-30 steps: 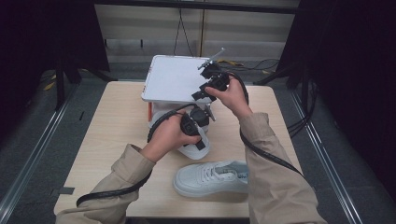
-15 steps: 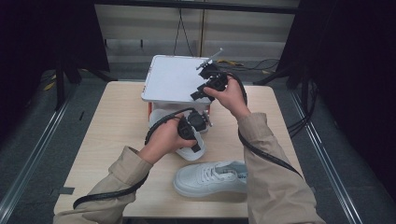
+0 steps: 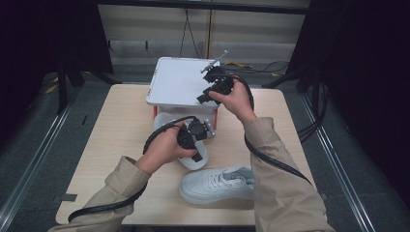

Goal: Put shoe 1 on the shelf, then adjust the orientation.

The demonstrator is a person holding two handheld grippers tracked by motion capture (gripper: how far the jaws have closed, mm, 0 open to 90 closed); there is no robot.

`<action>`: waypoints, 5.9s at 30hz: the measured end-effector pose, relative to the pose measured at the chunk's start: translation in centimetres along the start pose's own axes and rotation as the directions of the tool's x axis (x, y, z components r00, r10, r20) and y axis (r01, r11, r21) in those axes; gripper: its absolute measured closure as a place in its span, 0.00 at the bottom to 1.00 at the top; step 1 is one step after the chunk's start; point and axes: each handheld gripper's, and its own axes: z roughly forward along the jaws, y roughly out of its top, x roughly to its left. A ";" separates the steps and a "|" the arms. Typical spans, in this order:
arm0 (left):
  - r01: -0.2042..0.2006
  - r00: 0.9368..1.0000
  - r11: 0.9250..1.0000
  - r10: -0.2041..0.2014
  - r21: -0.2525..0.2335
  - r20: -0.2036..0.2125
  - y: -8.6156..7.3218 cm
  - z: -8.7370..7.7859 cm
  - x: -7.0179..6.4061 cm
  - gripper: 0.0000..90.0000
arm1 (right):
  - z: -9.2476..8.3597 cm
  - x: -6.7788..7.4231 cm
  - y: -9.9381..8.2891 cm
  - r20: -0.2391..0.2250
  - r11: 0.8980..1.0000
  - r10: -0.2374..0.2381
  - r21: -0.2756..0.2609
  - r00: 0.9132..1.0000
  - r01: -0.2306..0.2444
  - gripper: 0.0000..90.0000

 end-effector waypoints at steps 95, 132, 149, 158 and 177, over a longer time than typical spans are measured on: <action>0.498 0.846 0.847 -0.521 -0.185 -0.110 -7.1 -1.8 6.8 0.70 | 0.8 0.2 0.6 0.008 1.000 -0.006 -0.024 1.000 0.006 0.58; 0.563 0.802 0.809 -0.584 -0.171 -0.125 -8.0 -0.9 3.9 0.37 | 0.9 0.5 0.4 0.029 0.999 0.009 -0.045 1.000 -0.008 0.58; 0.568 0.768 0.774 -0.621 -0.282 -0.159 -8.6 -0.1 7.0 0.38 | 0.8 0.4 0.4 0.023 0.999 0.004 -0.043 1.000 -0.003 0.58; 0.584 0.748 0.756 -0.643 -0.295 -0.167 -7.7 -0.1 8.8 0.39 | 0.8 0.4 0.5 0.020 0.999 0.004 -0.037 1.000 -0.003 0.58; 0.565 0.764 0.787 -0.613 -0.249 -0.204 -7.1 1.4 6.5 0.63 | 0.9 0.5 0.5 0.025 0.999 0.004 -0.037 1.000 -0.003 0.58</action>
